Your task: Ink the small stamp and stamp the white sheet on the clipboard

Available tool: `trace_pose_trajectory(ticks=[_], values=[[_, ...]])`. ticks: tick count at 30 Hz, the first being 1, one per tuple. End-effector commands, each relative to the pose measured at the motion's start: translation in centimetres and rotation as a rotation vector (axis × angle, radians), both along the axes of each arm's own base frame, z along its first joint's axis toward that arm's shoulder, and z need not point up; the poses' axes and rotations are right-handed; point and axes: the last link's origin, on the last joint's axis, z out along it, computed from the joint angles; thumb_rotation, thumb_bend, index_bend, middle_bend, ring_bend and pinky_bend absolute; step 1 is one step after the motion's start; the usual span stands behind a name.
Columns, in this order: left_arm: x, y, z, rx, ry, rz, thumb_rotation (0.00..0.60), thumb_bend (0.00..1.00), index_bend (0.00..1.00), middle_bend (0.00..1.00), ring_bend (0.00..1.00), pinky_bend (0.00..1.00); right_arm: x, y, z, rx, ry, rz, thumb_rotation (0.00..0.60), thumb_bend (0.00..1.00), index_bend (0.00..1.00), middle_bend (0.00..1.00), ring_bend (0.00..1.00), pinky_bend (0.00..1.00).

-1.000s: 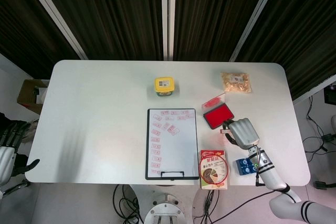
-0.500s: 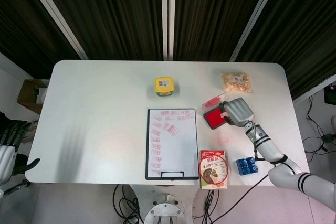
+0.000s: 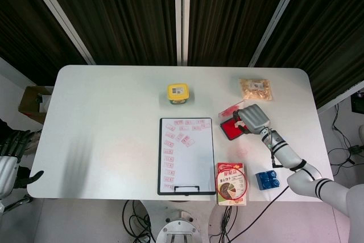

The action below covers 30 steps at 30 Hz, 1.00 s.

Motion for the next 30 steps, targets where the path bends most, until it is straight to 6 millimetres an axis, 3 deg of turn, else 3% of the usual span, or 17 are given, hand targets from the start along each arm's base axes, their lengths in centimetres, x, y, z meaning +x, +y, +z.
trace_pose_trajectory(ticks=[1, 21, 25, 30], values=[[0.0, 0.1, 0.0, -0.002, 0.000, 0.000, 0.600, 0.00, 0.11, 0.09, 0.07, 0.16, 0.0, -0.2, -0.3, 0.020, 0.017, -0.008, 0.600, 0.54, 1.00, 0.86, 0.93, 1.00], [-0.3, 0.2, 0.0, -0.004, -0.014, 0.009, 0.600, 0.00, 0.10, 0.09, 0.07, 0.16, -0.4, -0.3, -1.5, 0.028, 0.054, -0.022, 0.600, 0.49, 1.00, 0.87, 0.93, 1.00], [-0.3, 0.2, -0.1, -0.003, -0.015, 0.008, 0.600, 0.00, 0.10, 0.09, 0.07, 0.16, -0.2, -0.4, -0.9, 0.008, 0.023, -0.019, 0.600, 0.49, 1.00, 0.87, 0.93, 1.00], [-0.3, 0.1, 0.0, 0.002, -0.016, 0.009, 0.600, 0.00, 0.10, 0.09, 0.07, 0.16, 1.3, 0.2, 2.0, -0.046, -0.118, 0.012, 0.600, 0.49, 1.00, 0.87, 0.93, 1.00]])
